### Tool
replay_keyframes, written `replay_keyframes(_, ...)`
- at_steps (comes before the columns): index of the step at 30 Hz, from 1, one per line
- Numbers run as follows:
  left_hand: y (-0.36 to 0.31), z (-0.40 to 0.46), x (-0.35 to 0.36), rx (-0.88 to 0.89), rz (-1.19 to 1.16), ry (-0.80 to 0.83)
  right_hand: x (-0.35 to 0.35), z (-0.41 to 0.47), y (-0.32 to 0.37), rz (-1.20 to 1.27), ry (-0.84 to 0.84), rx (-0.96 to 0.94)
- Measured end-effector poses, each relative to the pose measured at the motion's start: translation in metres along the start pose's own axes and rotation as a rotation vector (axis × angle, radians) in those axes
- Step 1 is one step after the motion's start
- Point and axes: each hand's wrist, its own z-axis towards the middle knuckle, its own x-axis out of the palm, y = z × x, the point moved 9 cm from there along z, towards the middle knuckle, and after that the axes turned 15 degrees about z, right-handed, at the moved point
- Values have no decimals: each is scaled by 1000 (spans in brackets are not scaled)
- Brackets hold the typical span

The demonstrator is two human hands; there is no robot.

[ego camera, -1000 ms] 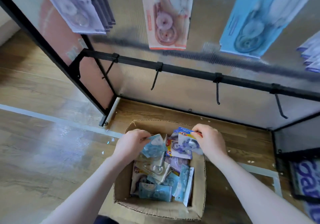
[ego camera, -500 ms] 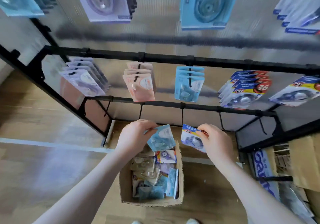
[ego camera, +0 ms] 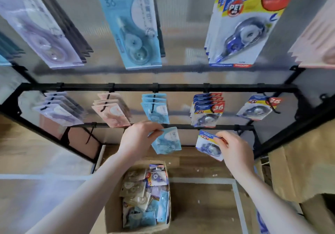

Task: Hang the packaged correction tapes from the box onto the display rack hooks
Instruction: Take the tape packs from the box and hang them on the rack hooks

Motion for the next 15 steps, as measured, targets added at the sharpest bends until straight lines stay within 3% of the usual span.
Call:
replay_keyframes(8,-77,20,26,-81,-8,-80,-57,28,-58,32,41,-81)
replay_keyframes(15,-125,37,35,-23,-48,-109,-76,32,-81,33,58,-82)
